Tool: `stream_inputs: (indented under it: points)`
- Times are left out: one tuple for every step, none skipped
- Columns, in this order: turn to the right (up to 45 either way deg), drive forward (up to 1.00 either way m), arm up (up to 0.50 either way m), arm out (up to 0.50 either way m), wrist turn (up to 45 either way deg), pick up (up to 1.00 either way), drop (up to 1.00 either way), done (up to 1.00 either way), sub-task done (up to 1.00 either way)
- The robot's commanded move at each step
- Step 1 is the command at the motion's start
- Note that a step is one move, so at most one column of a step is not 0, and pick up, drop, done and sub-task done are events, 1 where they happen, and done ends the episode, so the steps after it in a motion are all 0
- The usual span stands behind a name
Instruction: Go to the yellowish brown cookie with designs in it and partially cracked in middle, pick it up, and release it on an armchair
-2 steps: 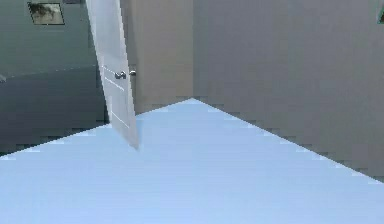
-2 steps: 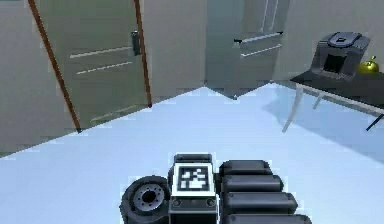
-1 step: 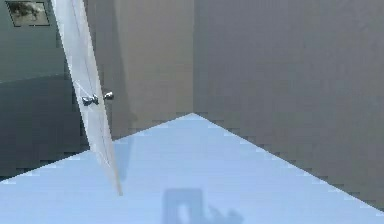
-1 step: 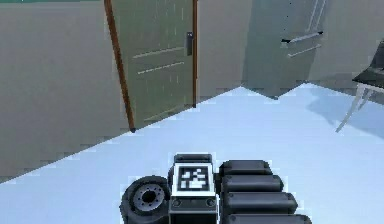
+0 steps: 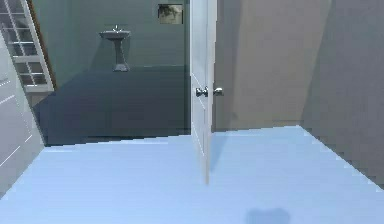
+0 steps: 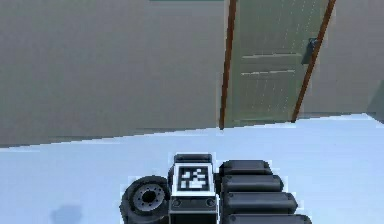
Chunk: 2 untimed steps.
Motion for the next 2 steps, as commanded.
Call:
stream_inputs:
  points:
    - [0.0, 0.95, 0.00, 0.00, 0.0, 0.00, 0.00, 0.00, 0.00]
    - [-42.0, 0.00, 0.00, 0.00, 0.0, 0.00, 0.00, 0.00, 0.00]
